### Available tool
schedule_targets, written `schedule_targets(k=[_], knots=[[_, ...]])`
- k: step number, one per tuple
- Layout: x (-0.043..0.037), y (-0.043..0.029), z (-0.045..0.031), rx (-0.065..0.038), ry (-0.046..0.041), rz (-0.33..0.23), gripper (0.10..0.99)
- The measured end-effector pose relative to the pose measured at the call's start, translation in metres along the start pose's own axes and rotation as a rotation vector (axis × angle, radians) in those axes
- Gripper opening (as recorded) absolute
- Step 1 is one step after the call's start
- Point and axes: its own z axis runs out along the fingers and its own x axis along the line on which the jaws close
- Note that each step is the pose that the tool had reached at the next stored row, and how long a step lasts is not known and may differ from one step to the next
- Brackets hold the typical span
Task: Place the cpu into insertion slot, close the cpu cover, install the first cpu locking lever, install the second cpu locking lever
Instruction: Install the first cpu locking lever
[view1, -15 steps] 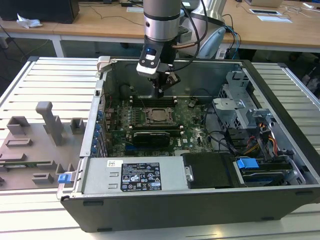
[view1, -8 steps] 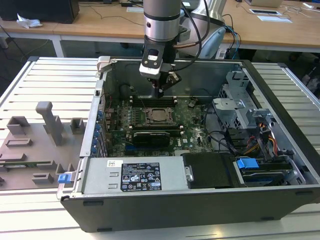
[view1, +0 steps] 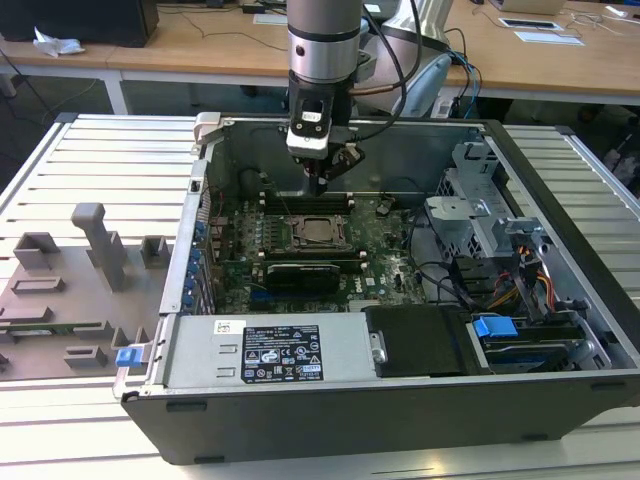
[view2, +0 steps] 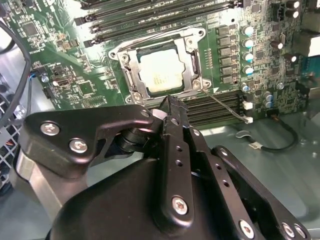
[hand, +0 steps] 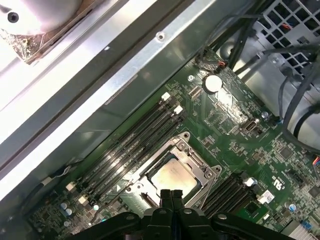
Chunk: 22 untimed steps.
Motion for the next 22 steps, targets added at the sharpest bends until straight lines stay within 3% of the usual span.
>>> schedule_targets(k=[22], knots=[[0.0,0.0,0.0,-0.002,0.0085,-0.192,0.106]])
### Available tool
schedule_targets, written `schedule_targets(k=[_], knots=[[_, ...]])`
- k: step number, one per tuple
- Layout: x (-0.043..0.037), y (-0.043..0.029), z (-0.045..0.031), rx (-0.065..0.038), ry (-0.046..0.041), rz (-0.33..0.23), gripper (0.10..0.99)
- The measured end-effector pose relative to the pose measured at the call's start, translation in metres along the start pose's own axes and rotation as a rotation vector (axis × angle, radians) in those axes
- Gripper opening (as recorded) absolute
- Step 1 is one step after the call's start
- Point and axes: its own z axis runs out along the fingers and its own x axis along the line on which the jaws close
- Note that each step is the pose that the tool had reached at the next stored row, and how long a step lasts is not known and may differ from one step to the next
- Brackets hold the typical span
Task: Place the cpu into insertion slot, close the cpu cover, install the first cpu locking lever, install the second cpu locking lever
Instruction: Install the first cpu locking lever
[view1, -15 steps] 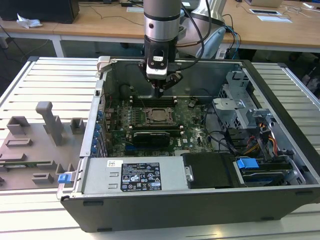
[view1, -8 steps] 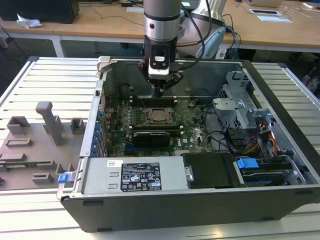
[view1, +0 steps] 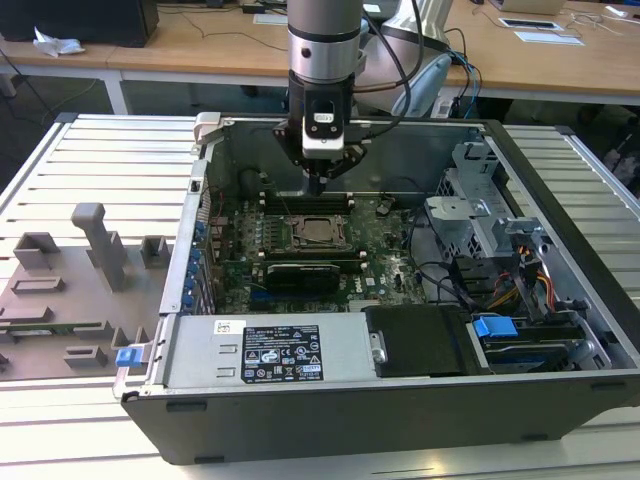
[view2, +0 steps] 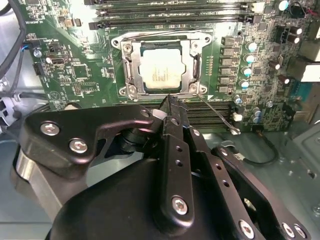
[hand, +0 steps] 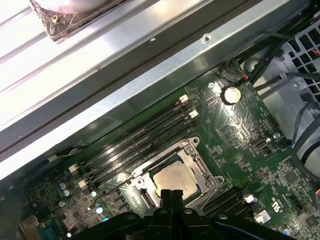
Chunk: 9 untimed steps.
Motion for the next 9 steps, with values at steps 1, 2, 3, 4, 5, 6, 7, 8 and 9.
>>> schedule_targets(k=[1,2,3,4,5,6,7,8,9], knots=[[0.0,0.0,0.0,0.0,0.0005,-0.011,0.106],[0.0,0.0,0.0,0.0,0.0012,-0.027,0.106],[0.0,0.0,0.0,-0.001,0.0019,-0.042,0.106],[0.0,0.0,0.0,-0.001,0.0021,-0.047,0.106],[0.0,0.0,0.0,-0.001,0.0024,-0.053,0.106],[0.0,0.0,0.0,-0.001,0.0029,-0.064,0.106],[0.0,0.0,0.0,-0.001,0.0032,-0.073,0.106],[0.0,0.0,0.0,-0.001,0.0036,-0.08,0.106],[0.0,0.0,0.0,-0.001,0.0039,-0.088,0.106]])
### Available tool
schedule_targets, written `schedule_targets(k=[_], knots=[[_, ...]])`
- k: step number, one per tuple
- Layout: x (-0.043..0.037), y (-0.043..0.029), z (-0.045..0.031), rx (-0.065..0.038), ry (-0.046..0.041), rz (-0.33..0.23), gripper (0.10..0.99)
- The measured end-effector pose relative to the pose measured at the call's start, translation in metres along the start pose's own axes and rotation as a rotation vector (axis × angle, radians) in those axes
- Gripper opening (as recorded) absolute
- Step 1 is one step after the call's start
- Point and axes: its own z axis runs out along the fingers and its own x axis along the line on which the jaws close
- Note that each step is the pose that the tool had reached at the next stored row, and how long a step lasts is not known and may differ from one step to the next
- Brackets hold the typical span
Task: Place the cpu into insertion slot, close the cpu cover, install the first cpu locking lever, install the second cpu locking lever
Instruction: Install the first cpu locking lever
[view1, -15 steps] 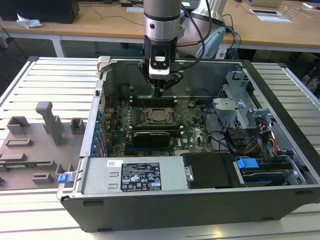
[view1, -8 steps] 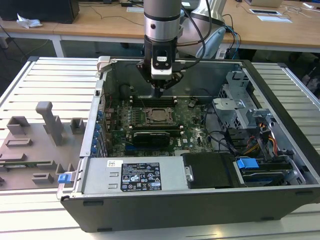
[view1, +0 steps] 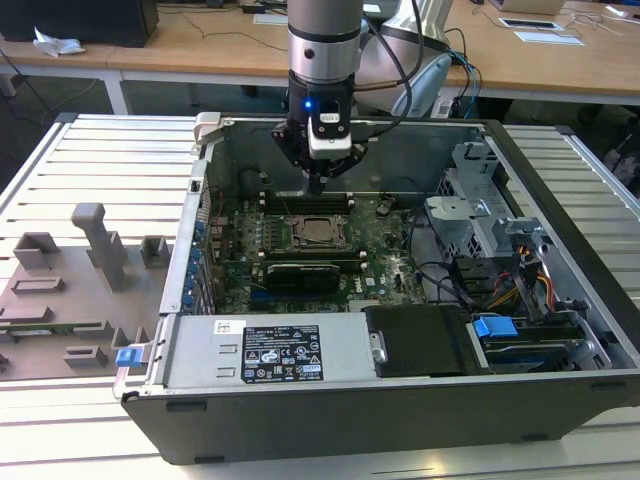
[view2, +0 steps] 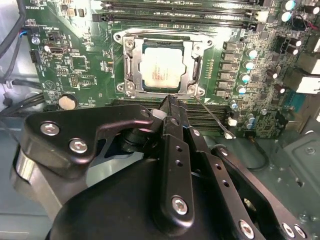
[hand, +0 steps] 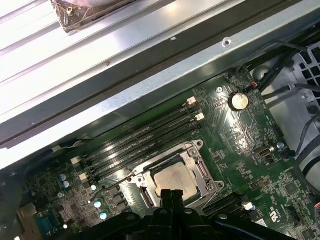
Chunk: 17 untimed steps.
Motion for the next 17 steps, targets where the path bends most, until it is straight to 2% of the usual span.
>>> schedule_targets(k=[6,17], knots=[[0.0,0.0,0.0,-0.001,0.0021,-0.047,0.106],[0.0,0.0,0.0,-0.002,0.0084,-0.189,0.106]])
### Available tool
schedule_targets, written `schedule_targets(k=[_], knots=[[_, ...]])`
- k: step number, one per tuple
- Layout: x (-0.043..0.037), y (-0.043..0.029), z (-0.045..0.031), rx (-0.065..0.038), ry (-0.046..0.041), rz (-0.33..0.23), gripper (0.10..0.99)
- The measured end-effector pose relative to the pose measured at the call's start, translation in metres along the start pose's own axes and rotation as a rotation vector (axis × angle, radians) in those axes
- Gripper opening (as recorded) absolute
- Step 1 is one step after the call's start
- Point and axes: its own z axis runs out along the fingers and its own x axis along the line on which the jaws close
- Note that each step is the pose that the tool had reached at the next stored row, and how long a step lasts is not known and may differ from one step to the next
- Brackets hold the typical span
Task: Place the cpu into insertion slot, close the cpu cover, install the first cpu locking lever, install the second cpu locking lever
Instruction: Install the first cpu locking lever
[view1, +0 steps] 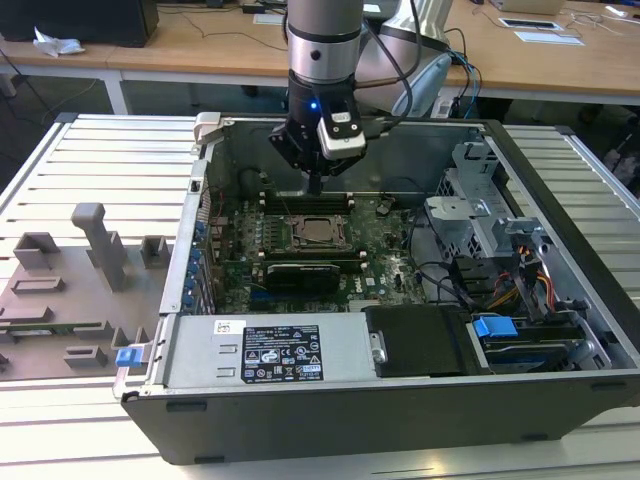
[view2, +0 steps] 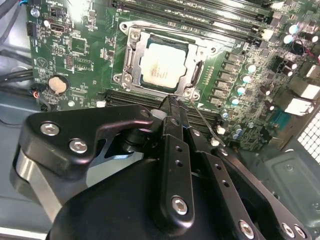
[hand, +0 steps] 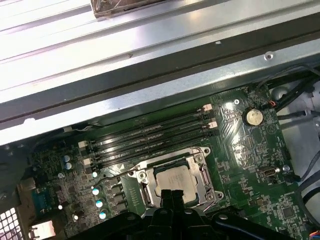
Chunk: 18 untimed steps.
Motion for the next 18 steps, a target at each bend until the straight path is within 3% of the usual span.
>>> schedule_targets(k=[18], knots=[[0.0,0.0,0.0,-0.002,0.0074,-0.166,0.106]])
